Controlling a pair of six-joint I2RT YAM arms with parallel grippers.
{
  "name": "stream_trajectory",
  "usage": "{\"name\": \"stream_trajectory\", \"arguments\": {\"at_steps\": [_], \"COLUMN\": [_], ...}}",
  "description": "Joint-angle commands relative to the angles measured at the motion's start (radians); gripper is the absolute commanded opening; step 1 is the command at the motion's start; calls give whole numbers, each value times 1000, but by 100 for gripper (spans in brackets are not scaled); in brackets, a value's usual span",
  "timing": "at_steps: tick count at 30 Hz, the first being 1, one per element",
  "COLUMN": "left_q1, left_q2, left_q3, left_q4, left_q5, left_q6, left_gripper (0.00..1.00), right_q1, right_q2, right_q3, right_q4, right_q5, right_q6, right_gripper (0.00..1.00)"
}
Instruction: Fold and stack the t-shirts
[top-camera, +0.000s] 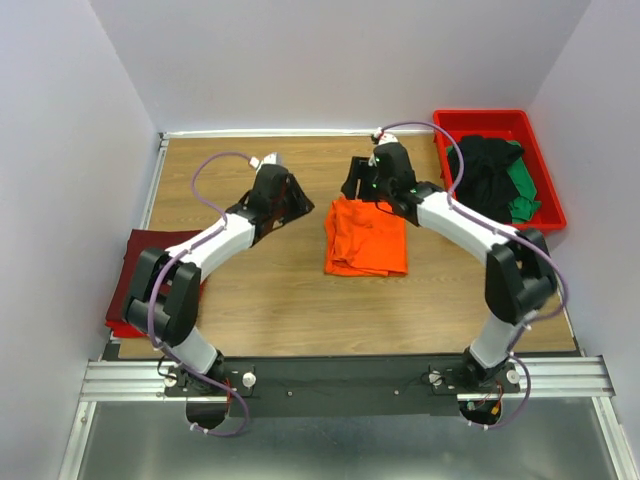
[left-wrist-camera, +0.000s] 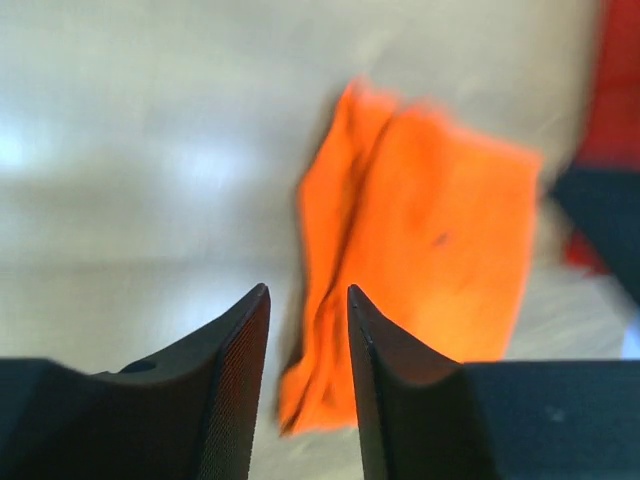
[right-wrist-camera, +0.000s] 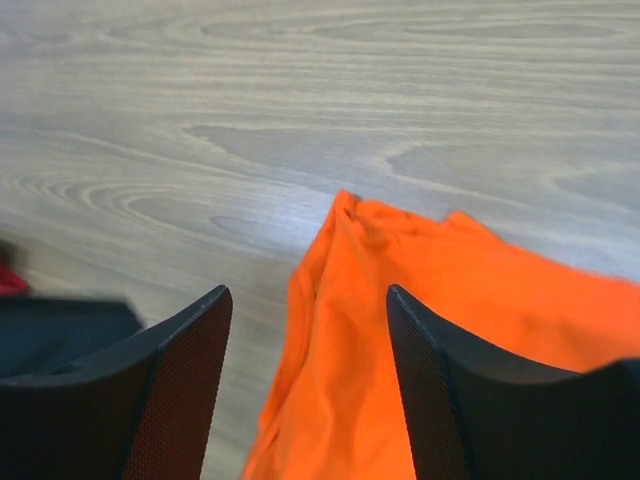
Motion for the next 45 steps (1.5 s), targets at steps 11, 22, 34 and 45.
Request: {"name": "stream_trajectory", "arguments": {"at_steps": [11, 22, 34, 45], "left_q1": [-3, -20, -10, -10], "left_q2": [411, 537, 531, 509], "left_q3": [505, 554, 555, 554], "left_q4": [-4, -16, -19, -13], "left_q5": [277, 278, 278, 291], "left_q6": [282, 285, 288, 286], "left_gripper": [56, 47, 46, 46], "right_q1": [234, 379, 446, 445], "right_q2": [-162, 8, -117, -68], "right_q3": [-206, -192, -208, -197], "right_q4": [-129, -137, -151, -221], "right_q5": [302, 382, 502, 559], "right_q6": [124, 199, 201, 234], "right_gripper": [59, 42, 43, 28]}}
